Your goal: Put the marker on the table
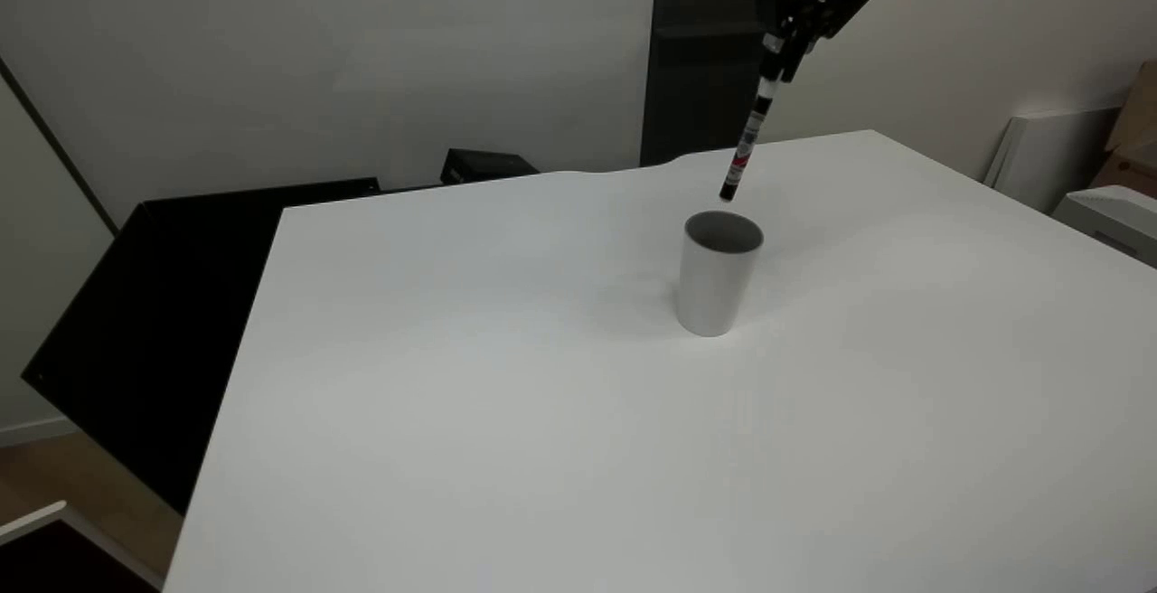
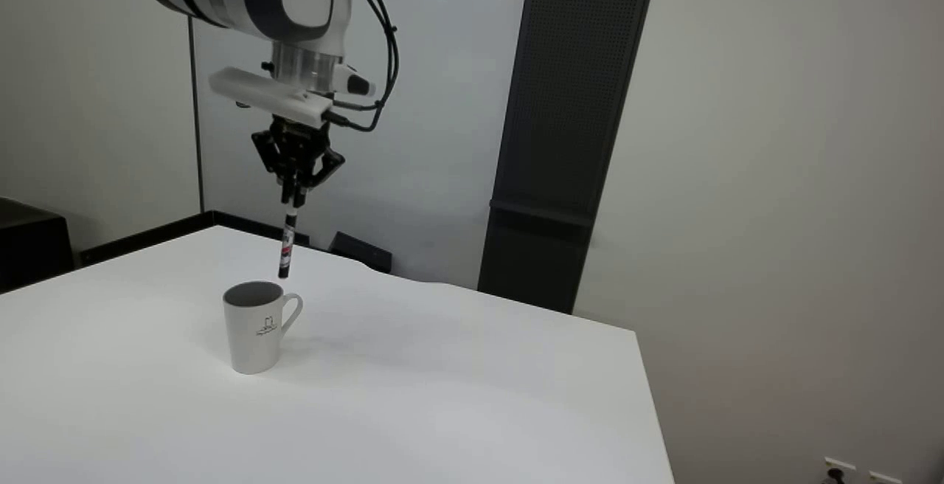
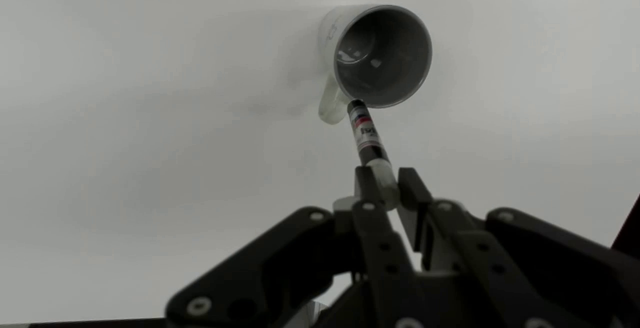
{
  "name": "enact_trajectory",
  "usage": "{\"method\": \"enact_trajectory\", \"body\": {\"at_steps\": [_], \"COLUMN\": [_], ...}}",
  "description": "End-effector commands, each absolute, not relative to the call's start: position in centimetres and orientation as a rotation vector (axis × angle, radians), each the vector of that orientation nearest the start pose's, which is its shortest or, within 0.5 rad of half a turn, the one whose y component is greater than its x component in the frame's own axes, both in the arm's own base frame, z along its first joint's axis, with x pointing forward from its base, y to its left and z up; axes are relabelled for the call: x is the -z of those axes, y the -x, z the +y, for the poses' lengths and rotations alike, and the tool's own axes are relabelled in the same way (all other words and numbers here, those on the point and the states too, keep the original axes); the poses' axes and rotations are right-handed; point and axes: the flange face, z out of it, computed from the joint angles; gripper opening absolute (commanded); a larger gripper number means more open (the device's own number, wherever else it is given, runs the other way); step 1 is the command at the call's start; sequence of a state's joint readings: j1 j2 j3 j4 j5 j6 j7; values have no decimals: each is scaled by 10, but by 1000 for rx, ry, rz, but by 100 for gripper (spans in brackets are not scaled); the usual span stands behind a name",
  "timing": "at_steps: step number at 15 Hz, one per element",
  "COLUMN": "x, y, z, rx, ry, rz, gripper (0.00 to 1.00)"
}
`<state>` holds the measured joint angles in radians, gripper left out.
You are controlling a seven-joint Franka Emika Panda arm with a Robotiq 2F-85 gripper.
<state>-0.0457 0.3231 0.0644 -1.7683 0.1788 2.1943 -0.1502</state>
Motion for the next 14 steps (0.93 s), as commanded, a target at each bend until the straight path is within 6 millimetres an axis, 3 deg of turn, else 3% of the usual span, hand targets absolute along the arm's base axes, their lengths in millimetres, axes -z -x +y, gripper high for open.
{"method": "enact_trajectory", "body": {"at_steps": [1, 5, 10, 14], "x": [-425, -415, -367, -318], "y": [-647, -631, -609, -599], "z": [-2, -42, -88, -107], "rx": [141, -68, -411, -628], "ry": [3079, 3148, 3086, 3017], "rz": [-20, 95, 217, 271], "gripper": [6, 6, 6, 6]}}
